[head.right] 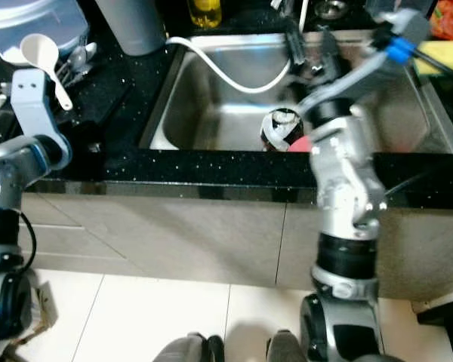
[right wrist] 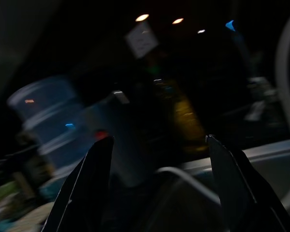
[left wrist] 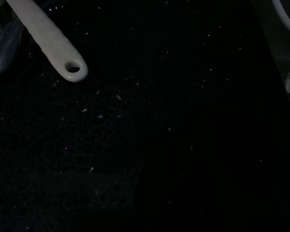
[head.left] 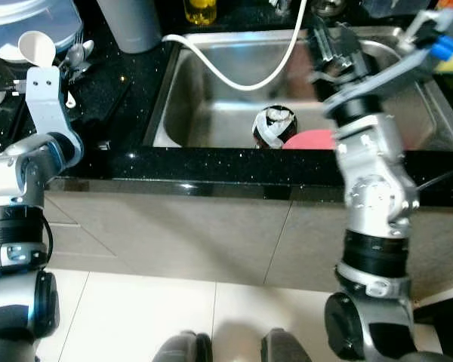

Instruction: Kitchen organization

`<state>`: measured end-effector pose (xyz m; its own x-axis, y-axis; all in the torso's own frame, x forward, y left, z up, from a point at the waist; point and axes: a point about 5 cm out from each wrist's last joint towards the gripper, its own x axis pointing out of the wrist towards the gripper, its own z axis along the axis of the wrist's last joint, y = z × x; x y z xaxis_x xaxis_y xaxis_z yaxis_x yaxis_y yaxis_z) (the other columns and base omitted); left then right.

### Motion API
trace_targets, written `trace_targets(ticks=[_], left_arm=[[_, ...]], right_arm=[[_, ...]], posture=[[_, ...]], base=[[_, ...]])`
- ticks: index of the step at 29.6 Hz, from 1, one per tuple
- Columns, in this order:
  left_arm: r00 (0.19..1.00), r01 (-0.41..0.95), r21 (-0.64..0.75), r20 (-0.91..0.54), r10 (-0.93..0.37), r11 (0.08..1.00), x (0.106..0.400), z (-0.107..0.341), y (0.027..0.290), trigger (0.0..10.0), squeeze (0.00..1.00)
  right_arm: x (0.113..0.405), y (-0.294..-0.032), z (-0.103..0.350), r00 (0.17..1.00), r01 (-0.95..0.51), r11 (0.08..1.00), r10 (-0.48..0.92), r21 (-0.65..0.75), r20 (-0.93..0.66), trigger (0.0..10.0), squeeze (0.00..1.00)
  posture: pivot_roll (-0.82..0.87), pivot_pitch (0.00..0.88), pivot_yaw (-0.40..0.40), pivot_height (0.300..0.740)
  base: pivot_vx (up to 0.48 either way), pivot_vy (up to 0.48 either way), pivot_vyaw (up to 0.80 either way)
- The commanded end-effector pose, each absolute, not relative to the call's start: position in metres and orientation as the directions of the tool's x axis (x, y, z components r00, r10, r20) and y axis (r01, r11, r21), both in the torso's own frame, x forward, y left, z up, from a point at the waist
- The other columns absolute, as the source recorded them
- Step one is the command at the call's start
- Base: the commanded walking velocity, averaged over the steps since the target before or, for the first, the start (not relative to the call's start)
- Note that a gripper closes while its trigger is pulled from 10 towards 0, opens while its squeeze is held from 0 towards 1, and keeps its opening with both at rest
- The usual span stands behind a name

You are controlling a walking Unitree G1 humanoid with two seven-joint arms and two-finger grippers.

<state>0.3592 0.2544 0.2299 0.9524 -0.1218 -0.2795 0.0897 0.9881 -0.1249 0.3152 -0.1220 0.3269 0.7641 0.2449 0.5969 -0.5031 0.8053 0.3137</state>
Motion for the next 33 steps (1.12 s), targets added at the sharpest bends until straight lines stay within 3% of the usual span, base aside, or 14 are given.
trace_targets(ticks=[1,10,11,12,14,15,18,33], left_arm=[[0.913,0.063,-0.142,-0.391,-0.115,0.988,0.355,0.201,0.256,0.0,0.0],[0.955,0.059,-0.14,-0.281,-0.096,0.988,0.359,0.221,0.252,0.0,0.0],[0.965,0.054,-0.12,-0.248,-0.083,0.991,0.359,0.227,0.251,1.5,0.0],[0.98,0.068,-0.111,-0.179,-0.087,0.991,0.36,0.238,0.249,10.0,0.0],[0.988,0.078,-0.112,-0.123,-0.092,0.991,0.36,0.248,0.246,10.0,0.0],[0.988,0.152,-0.115,0.003,-0.153,0.982,0.358,0.27,0.236,10.0,0.0],[0.971,0.227,-0.109,0.096,-0.217,0.968,0.355,0.285,0.225,10.0,0.0],[0.894,0.396,-0.125,0.281,-0.35,0.91,0.345,0.301,0.196,10.0,0.0]], right_arm=[[0.31,-0.113,0.327,0.748,-0.541,0.784,0.284,0.305,0.599,10.0,0.0],[0.316,-0.12,0.324,0.782,-0.492,0.809,0.247,0.322,0.573,10.0,0.0],[0.318,-0.122,0.323,0.79,-0.476,0.816,0.233,0.329,0.567,10.0,0.0],[0.32,-0.126,0.322,0.8,-0.456,0.825,0.215,0.334,0.56,10.0,0.0],[0.321,-0.129,0.321,0.807,-0.439,0.833,0.202,0.336,0.555,10.0,0.0],[0.324,-0.135,0.32,0.816,-0.415,0.846,0.184,0.334,0.548,10.0,0.0],[0.326,-0.138,0.319,0.819,-0.409,0.855,0.19,0.319,0.542,10.0,0.0],[0.322,-0.131,0.327,0.758,-0.526,0.811,0.311,0.255,0.573,10.0,0.0]], posture=[[-0.07,0.156,0.122,0.74],[-0.07,0.152,0.116,0.74],[-0.07,0.153,0.116,0.74],[-0.07,0.152,0.115,0.74],[-0.07,0.153,0.113,0.74],[-0.07,0.153,0.112,0.74],[-0.07,0.153,0.111,0.74],[-0.07,0.146,0.109,0.74]], base=[[0.0,0.0,0.0],[0.0,0.0,0.0],[0.0,0.0,0.0],[0.0,0.0,0.0],[0.0,0.0,0.0],[0.0,0.0,0.0],[0.0,0.0,0.0],[0.0,0.0,0.0]])
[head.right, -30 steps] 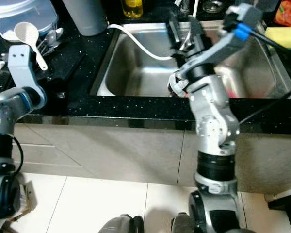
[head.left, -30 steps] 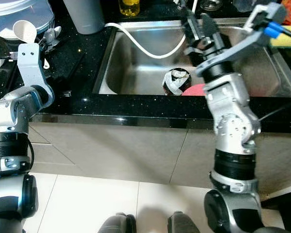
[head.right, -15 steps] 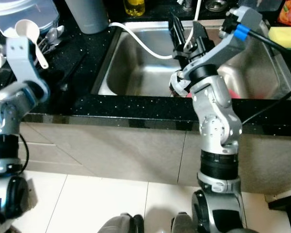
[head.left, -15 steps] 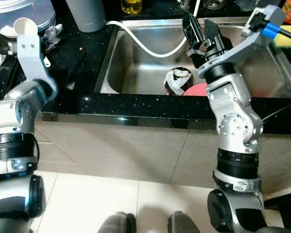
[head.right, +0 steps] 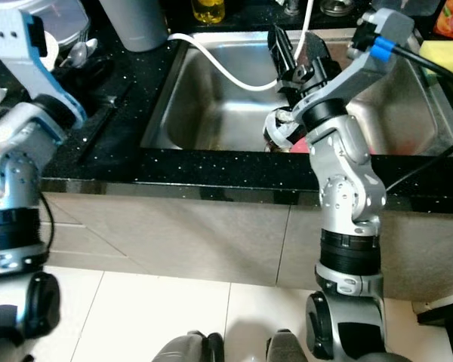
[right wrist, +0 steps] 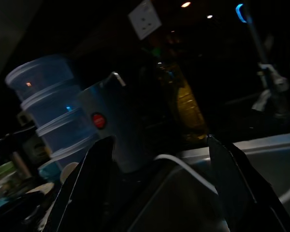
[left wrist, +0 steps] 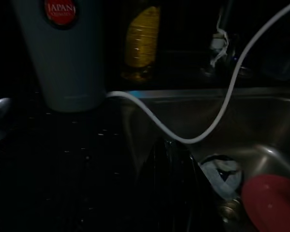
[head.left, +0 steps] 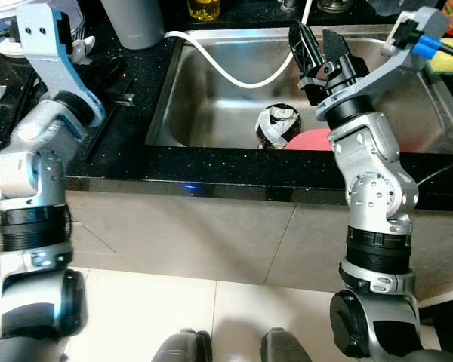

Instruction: Kitchen organization

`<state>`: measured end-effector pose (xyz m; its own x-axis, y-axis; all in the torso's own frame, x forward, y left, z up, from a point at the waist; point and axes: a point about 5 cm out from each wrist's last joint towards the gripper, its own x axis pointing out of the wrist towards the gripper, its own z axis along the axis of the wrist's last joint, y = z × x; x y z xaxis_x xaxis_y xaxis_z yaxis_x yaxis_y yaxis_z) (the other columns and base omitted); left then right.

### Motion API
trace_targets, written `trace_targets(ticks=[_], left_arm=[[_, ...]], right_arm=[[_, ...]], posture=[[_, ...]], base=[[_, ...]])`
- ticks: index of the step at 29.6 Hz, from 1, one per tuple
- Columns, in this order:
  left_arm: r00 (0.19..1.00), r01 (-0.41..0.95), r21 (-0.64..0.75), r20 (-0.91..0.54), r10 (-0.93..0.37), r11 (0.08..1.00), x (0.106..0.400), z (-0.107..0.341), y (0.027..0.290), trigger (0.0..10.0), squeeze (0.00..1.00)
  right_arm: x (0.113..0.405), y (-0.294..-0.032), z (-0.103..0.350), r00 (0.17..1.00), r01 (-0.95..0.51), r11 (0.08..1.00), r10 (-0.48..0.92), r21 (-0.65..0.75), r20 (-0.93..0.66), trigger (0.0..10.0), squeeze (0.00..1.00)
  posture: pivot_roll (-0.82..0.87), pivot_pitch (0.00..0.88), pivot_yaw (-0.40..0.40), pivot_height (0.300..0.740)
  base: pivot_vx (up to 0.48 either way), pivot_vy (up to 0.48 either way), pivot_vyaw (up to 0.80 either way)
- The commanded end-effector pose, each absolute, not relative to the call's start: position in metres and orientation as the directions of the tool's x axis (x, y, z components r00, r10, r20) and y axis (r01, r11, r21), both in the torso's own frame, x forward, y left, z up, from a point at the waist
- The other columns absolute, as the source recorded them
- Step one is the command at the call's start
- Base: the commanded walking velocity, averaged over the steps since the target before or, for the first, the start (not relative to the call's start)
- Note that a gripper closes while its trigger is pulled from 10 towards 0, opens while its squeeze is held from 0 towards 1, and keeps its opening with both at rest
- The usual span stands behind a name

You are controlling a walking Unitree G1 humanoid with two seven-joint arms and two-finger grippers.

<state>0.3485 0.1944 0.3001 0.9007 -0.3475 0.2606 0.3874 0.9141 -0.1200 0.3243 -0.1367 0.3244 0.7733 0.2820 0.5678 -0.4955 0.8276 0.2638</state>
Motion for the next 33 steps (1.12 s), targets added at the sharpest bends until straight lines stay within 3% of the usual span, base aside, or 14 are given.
trace_targets(ticks=[1,2,3,6,7,8,22,23,33], left_arm=[[0.901,0.382,-0.096,0.259,-0.347,0.919,0.346,0.295,0.191,10.0,0.0],[0.901,0.382,-0.096,0.259,-0.347,0.919,0.346,0.295,0.191,10.0,0.0],[0.967,0.235,-0.045,0.116,-0.228,0.971,0.357,0.28,0.2,10.0,0.0],[0.993,0.115,-0.061,0.012,-0.114,0.992,0.36,0.27,0.217,10.0,0.01],[0.996,0.088,-0.052,-0.015,-0.089,0.995,0.36,0.268,0.222,10.0,0.33],[0.996,0.078,-0.024,-0.041,-0.079,0.997,0.359,0.265,0.229,10.0,1.0],[0.979,0.067,-0.105,-0.185,-0.086,0.992,0.357,0.25,0.238,10.0,1.0],[0.975,0.052,-0.124,-0.206,-0.077,0.991,0.357,0.246,0.239,10.0,0.0],[0.932,-0.047,-0.218,-0.361,-0.036,0.975,0.357,0.217,0.251,10.0,0.0]], right_arm=[[0.321,-0.129,0.329,0.743,-0.547,0.802,0.332,0.242,0.581,10.0,0.0],[0.321,-0.129,0.329,0.743,-0.547,0.802,0.332,0.242,0.581,10.0,0.0],[0.32,-0.13,0.329,0.742,-0.549,0.801,0.335,0.24,0.581,10.0,0.0],[0.32,-0.132,0.327,0.746,-0.543,0.805,0.332,0.239,0.577,10.0,0.0],[0.32,-0.133,0.326,0.748,-0.54,0.807,0.331,0.239,0.575,10.0,0.0],[0.321,-0.134,0.325,0.752,-0.537,0.809,0.329,0.241,0.572,10.0,0.0],[0.321,-0.134,0.324,0.753,-0.538,0.808,0.331,0.24,0.569,10.0,0.0],[0.322,-0.135,0.324,0.754,-0.536,0.809,0.331,0.241,0.568,10.0,0.0],[0.322,-0.135,0.323,0.757,-0.53,0.812,0.325,0.243,0.567,10.0,0.0]], posture=[[-0.07,0.146,0.112,0.74],[-0.07,0.146,0.112,0.74],[-0.07,0.146,0.113,0.74],[-0.07,0.147,0.114,0.74],[-0.07,0.147,0.113,0.74],[-0.07,0.147,0.113,0.74],[-0.06,0.146,0.112,0.74],[-0.06,0.148,0.111,0.74],[-0.06,0.148,0.116,0.74]], base=[[0.0,0.0,0.0],[0.0,0.0,0.0],[0.0,0.0,0.0],[0.0,0.0,0.0],[0.0,0.0,0.0],[0.0,0.0,0.0],[0.0,0.0,0.0],[0.0,0.0,0.0],[0.0,0.0,0.0]])
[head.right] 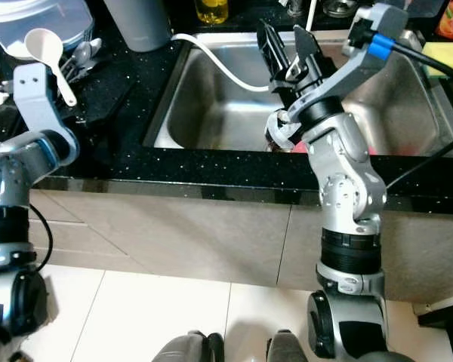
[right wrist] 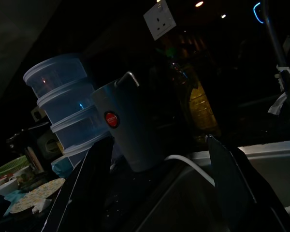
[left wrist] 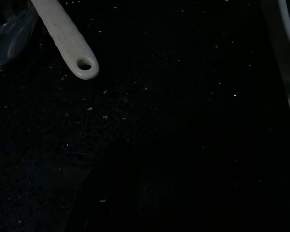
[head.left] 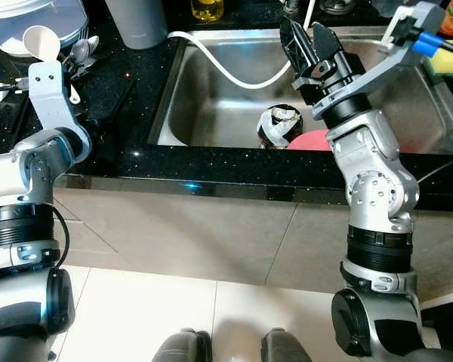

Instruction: Kitchen organization

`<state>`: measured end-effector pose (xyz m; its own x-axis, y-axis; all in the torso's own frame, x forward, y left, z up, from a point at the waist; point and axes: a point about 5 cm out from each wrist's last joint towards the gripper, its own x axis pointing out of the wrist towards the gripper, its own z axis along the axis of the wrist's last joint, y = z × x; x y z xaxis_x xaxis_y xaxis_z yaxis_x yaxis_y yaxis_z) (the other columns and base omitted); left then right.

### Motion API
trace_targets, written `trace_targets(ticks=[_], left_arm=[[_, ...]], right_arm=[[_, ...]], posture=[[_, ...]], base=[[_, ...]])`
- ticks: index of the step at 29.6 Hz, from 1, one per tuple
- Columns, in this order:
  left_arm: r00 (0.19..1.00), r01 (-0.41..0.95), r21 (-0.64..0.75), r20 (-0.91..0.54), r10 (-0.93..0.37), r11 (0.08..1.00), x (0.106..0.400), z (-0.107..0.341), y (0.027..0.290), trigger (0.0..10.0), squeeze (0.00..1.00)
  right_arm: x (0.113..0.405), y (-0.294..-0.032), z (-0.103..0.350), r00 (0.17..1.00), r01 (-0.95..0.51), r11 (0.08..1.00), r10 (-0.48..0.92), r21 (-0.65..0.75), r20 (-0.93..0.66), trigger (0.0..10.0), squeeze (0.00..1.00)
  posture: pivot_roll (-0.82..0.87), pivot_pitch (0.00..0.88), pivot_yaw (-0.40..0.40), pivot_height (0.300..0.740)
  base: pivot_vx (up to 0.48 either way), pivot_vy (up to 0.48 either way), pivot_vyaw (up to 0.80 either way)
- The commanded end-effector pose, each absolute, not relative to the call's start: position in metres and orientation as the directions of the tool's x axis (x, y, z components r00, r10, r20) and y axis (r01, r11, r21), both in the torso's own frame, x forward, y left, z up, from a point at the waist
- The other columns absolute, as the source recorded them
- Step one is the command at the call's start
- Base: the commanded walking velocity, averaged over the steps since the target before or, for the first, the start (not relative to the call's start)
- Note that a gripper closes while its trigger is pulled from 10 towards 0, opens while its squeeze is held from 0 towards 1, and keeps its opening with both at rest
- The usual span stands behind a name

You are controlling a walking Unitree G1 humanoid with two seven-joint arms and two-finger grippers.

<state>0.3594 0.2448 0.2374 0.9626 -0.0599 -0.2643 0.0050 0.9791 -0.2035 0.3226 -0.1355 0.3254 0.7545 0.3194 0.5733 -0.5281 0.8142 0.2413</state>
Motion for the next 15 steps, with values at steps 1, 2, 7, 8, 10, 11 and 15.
trace_targets(ticks=[1,2,7,8,10,11,15], left_arm=[[0.925,-0.051,-0.23,-0.377,-0.04,0.972,0.356,0.213,0.251,10.0,0.0],[0.913,-0.052,-0.217,-0.406,-0.041,0.975,0.355,0.207,0.251,5.0,0.0],[0.874,-0.02,-0.094,-0.486,-0.028,0.995,0.35,0.192,0.256,0.0,0.0],[0.869,-0.008,-0.089,-0.494,-0.037,0.996,0.35,0.191,0.256,0.0,0.0],[0.86,0.011,-0.074,-0.508,-0.047,0.997,0.35,0.19,0.256,0.0,0.0],[0.858,0.011,-0.065,-0.512,-0.042,0.998,0.351,0.189,0.257,0.0,0.0],[0.858,0.003,-0.047,-0.513,-0.027,0.999,0.352,0.19,0.259,0.0,0.0]], right_arm=[[0.322,-0.135,0.323,0.757,-0.53,0.812,0.324,0.243,0.568,10.0,0.0],[0.322,-0.136,0.324,0.758,-0.528,0.813,0.321,0.244,0.568,10.0,0.0],[0.322,-0.137,0.324,0.76,-0.52,0.817,0.312,0.248,0.57,10.0,0.0],[0.322,-0.137,0.324,0.761,-0.519,0.818,0.31,0.248,0.57,10.0,0.0],[0.322,-0.138,0.323,0.762,-0.517,0.818,0.308,0.25,0.569,10.0,0.0],[0.322,-0.138,0.323,0.763,-0.517,0.818,0.307,0.251,0.569,10.0,0.0],[0.321,-0.138,0.323,0.764,-0.516,0.818,0.306,0.253,0.569,10.0,0.0]], posture=[[-0.06,0.15,0.12,0.74],[-0.06,0.15,0.123,0.74],[-0.06,0.15,0.129,0.74],[-0.05,0.151,0.13,0.74],[-0.05,0.15,0.131,0.74],[-0.05,0.15,0.131,0.74],[-0.05,0.15,0.132,0.74]], base=[[0.0,0.0,0.0],[0.0,0.0,0.0],[0.0,0.0,0.0],[0.0,0.0,0.0],[0.0,0.0,0.0],[0.0,0.0,0.0],[0.0,0.0,0.0]])
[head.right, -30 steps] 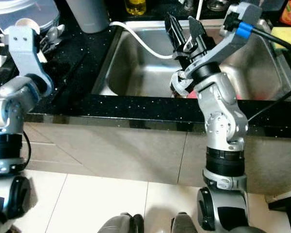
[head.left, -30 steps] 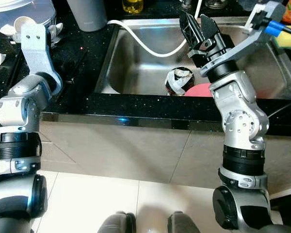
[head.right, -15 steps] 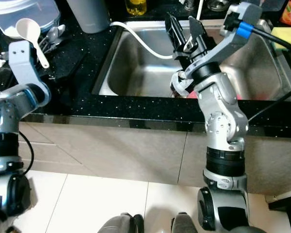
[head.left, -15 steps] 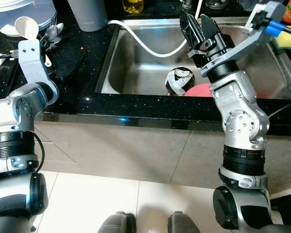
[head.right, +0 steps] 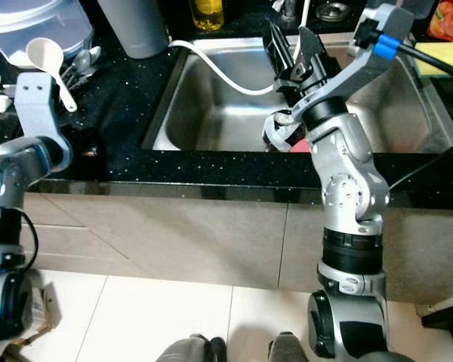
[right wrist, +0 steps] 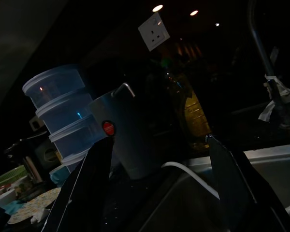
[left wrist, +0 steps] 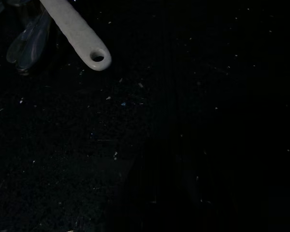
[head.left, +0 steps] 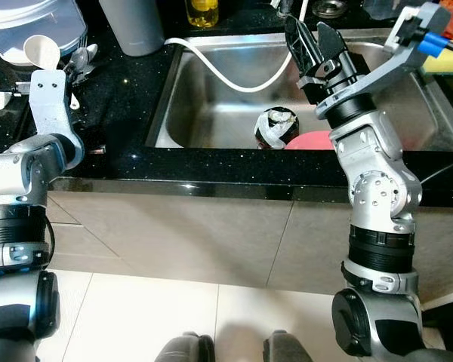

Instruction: Kitchen organization

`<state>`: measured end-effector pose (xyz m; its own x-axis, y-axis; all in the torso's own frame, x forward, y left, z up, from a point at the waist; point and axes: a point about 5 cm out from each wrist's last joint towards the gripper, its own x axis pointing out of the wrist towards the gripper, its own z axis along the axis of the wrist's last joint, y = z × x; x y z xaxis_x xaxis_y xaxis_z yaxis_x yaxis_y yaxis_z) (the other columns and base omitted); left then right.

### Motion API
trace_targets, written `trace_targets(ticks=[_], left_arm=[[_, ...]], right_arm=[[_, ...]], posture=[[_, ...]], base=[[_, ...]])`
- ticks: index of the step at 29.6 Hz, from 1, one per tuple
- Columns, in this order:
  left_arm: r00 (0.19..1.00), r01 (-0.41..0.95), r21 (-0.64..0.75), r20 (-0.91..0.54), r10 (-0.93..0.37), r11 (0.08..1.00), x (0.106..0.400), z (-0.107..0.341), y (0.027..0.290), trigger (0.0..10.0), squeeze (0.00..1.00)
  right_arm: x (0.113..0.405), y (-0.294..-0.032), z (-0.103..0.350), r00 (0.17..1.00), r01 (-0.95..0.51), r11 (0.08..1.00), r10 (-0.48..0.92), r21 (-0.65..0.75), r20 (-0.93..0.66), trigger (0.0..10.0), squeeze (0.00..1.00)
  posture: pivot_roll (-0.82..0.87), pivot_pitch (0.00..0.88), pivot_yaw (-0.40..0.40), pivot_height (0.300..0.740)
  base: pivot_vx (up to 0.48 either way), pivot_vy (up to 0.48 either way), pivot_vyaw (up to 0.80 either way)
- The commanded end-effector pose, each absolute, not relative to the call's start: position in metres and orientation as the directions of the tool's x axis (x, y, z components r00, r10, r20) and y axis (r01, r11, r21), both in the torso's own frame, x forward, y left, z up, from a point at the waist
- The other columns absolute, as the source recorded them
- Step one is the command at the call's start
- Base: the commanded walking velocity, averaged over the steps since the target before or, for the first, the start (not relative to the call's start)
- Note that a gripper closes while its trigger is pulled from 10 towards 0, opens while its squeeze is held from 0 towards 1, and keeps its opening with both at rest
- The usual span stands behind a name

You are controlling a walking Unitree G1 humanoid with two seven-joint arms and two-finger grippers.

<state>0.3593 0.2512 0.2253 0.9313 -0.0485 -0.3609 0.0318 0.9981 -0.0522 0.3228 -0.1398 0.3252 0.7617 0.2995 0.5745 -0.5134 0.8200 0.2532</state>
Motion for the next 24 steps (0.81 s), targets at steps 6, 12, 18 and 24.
trace_targets(ticks=[6,12,18,24], left_arm=[[0.878,-0.018,-0.018,-0.479,0.007,1.0,0.356,0.193,0.259,0.0,0.0],[0.962,0.014,-0.006,-0.272,-0.015,1.0,0.366,0.225,0.249,10.0,0.0],[0.996,0.089,0.025,-0.002,-0.089,0.996,0.365,0.271,0.231,10.0,0.0],[0.988,0.132,0.031,0.075,-0.134,0.991,0.363,0.281,0.224,10.0,0.0]], right_arm=[[0.321,-0.138,0.324,0.764,-0.514,0.82,0.305,0.252,0.568,10.0,0.0],[0.322,-0.137,0.324,0.762,-0.519,0.818,0.309,0.25,0.569,10.0,0.0],[0.323,-0.135,0.324,0.758,-0.525,0.814,0.316,0.247,0.57,10.0,0.0],[0.323,-0.135,0.325,0.757,-0.528,0.813,0.318,0.247,0.57,10.0,0.0]], posture=[[-0.06,0.147,0.125,0.74],[-0.06,0.14,0.117,0.74],[-0.06,0.136,0.113,0.74],[-0.06,0.137,0.112,0.74]], base=[[0.0,0.0,0.0],[0.0,0.0,0.0],[0.0,0.0,0.0],[0.0,0.0,0.0]])
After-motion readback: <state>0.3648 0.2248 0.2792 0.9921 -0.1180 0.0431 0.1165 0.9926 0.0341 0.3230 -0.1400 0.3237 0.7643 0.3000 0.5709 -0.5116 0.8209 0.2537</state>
